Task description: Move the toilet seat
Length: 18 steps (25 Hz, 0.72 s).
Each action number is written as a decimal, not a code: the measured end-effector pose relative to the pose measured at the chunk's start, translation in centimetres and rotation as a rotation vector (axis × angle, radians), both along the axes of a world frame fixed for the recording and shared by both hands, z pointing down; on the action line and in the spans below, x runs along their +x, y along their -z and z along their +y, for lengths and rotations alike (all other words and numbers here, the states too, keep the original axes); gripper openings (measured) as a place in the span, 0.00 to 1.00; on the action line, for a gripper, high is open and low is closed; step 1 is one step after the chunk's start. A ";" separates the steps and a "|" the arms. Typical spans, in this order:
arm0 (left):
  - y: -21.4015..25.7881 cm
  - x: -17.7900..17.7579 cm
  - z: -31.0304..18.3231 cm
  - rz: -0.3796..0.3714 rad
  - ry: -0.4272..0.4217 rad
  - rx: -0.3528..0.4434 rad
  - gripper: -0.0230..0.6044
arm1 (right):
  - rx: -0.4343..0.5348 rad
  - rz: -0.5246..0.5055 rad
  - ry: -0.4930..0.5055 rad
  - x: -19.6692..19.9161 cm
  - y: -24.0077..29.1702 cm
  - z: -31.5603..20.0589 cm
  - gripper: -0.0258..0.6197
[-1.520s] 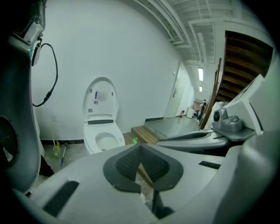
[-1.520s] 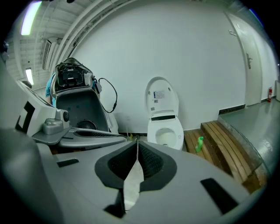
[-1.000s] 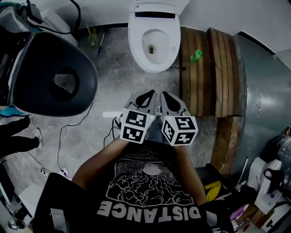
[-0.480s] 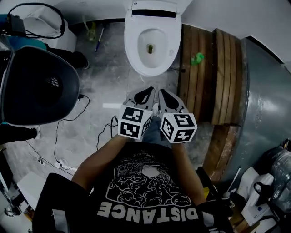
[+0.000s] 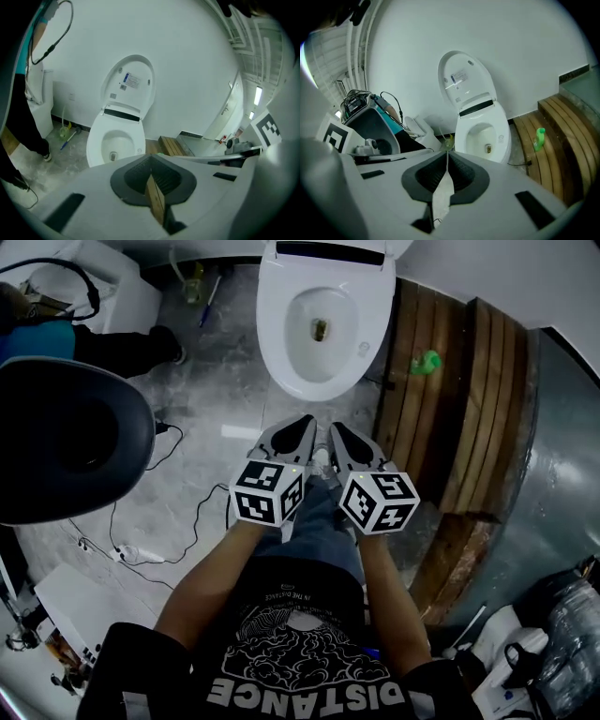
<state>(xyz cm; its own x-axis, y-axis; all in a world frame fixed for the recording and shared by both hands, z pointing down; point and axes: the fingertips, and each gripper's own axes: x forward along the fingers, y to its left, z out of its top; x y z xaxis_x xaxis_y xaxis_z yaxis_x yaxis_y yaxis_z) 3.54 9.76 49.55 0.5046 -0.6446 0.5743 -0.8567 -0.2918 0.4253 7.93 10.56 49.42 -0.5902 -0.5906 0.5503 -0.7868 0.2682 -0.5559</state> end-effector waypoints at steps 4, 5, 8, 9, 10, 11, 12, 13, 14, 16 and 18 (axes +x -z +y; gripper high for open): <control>-3.5 -0.6 -0.5 0.029 0.034 -0.066 0.06 | -0.035 -0.060 -0.008 0.5 -3.1 -1.1 0.07; -4.4 -0.7 -0.5 0.036 0.040 -0.080 0.06 | -0.047 -0.075 -0.013 0.6 -4.0 -1.4 0.07; -6.8 -1.1 -1.1 0.085 0.068 -0.106 0.06 | -0.071 -0.118 -0.014 0.3 -6.4 -2.3 0.07; -7.5 -1.3 -1.4 0.108 0.082 -0.110 0.06 | -0.074 -0.129 -0.011 0.0 -7.1 -2.6 0.07; -8.3 -1.6 -1.6 0.127 0.096 -0.114 0.06 | -0.077 -0.137 -0.007 -0.3 -7.8 -2.9 0.07; -9.1 -1.8 -1.7 0.139 0.107 -0.121 0.06 | -0.081 -0.142 -0.002 -0.6 -8.5 -3.0 0.07; -10.0 -2.1 -1.7 0.148 0.114 -0.133 0.06 | -0.088 -0.146 0.002 -0.9 -9.2 -2.9 0.07; -10.9 -2.2 -1.6 0.157 0.118 -0.146 0.06 | -0.096 -0.150 0.003 -1.2 -10.0 -2.8 0.07; -11.8 -2.4 -1.5 0.168 0.122 -0.159 0.06 | -0.104 -0.153 0.003 -1.5 -10.7 -2.7 0.07; -13.5 -2.6 -1.6 0.197 0.128 -0.181 0.06 | -0.115 -0.162 -0.002 -2.0 -12.1 -2.7 0.07; -15.2 -2.8 -1.7 0.226 0.132 -0.199 0.06 | -0.121 -0.173 -0.013 -2.4 -13.5 -2.8 0.07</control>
